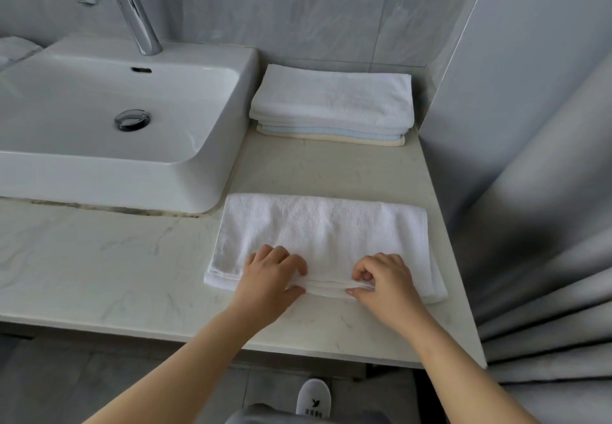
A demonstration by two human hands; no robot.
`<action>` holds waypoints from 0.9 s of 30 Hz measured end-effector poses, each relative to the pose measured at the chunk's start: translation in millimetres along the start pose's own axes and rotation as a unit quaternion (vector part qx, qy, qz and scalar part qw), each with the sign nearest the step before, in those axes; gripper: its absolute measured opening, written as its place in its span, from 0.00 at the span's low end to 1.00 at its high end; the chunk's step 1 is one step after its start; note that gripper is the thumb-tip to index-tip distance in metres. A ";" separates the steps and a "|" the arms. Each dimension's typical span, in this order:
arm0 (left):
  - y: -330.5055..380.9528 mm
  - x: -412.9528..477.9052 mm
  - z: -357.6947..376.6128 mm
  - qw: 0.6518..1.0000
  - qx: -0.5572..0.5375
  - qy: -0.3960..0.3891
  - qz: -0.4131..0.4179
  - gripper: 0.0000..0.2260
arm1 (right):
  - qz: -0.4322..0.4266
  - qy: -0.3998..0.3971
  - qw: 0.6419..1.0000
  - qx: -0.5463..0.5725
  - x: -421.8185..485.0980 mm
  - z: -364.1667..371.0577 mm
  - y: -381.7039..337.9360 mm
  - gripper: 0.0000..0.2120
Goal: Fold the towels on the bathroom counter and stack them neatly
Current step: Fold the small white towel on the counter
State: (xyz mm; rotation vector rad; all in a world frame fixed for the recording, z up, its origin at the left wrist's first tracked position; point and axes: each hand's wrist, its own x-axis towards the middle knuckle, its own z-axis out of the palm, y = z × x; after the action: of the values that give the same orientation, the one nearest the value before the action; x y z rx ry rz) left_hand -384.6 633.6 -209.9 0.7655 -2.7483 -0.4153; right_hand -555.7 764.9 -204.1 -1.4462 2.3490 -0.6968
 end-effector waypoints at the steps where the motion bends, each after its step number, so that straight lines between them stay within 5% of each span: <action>1: -0.9 -0.6 2.3 1.000 0.001 0.005 -0.002 0.19 | -0.002 -0.002 1.000 -0.001 -0.2 0.4 0.6 0.09; 5: 3.7 2.1 -6.5 0.998 0.028 -0.051 0.001 0.14 | -0.011 -0.055 0.996 -0.064 -1.7 -8.1 -3.0 0.11; 8: 8.7 10.8 -17.3 0.995 -0.018 -0.100 -0.022 0.29 | 0.001 -0.094 0.990 -0.102 3.1 -19.1 -13.1 0.12; 12: 25.3 32.1 -6.0 0.999 0.010 0.017 -0.033 0.20 | -0.023 0.051 0.995 -0.085 15.3 -3.7 -30.6 0.15; 17: 20.7 34.2 10.1 0.967 0.117 -0.160 -0.158 0.26 | 0.068 -0.106 0.978 -0.165 29.5 9.5 -21.8 0.27; 20: 10.9 30.8 -7.0 0.964 0.117 -0.145 -0.189 0.23 | 0.134 -0.023 0.969 -0.204 24.0 -8.3 -8.1 0.24; 23: 11.0 48.7 -15.9 0.978 0.101 -0.045 -0.175 0.18 | 0.119 0.120 0.973 -0.158 41.4 -13.4 -20.3 0.18; 27: 7.4 74.2 3.7 0.981 0.087 -0.108 -0.136 0.25 | 0.054 -0.003 0.984 -0.169 72.7 8.2 -37.9 0.26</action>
State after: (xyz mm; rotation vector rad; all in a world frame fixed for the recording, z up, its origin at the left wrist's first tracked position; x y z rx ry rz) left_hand -450.7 600.8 -198.3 1.2152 -2.9178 -0.3288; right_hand -556.1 683.7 -190.2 -1.4276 2.6112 -0.2726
